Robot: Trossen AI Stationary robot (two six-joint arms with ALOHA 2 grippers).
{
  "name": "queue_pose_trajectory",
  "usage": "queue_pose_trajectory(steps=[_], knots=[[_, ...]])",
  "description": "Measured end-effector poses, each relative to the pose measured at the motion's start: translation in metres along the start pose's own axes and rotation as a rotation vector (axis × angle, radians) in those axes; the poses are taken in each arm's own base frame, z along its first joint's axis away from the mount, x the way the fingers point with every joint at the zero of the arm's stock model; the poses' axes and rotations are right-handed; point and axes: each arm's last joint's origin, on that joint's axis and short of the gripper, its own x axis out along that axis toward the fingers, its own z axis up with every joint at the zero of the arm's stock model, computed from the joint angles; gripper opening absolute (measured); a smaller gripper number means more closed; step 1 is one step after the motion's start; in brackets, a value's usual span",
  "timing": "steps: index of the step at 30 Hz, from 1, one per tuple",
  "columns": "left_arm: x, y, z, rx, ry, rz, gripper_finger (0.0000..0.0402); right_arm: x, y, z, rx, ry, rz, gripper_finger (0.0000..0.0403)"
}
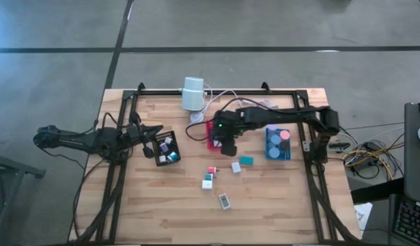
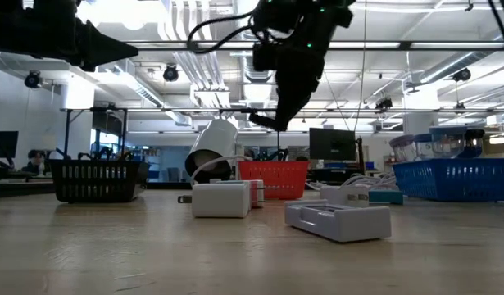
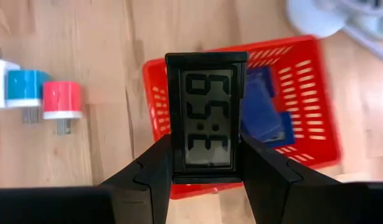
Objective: Pick & Place Office items
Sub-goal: Put the black digital clock into the red basket
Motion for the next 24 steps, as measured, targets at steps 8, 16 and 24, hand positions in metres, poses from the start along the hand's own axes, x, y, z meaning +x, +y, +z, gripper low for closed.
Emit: queue_pose_trajectory(steps=[8,16,24], knots=[[0.000,0.000,-0.002,0.005,0.016,-0.004,0.0000,0.038,0.000,0.003,-0.019,0.148,-0.002,0.0148],[0.000,0.000,-0.002,0.004,0.017,-0.004,0.0000,0.058,-0.003,0.002,-0.033,0.203,-0.036,0.0148],[0.000,0.000,-0.002,0.004,0.017,-0.004,0.0000,0.062,-0.007,0.001,-0.030,0.212,-0.059,0.0148]])
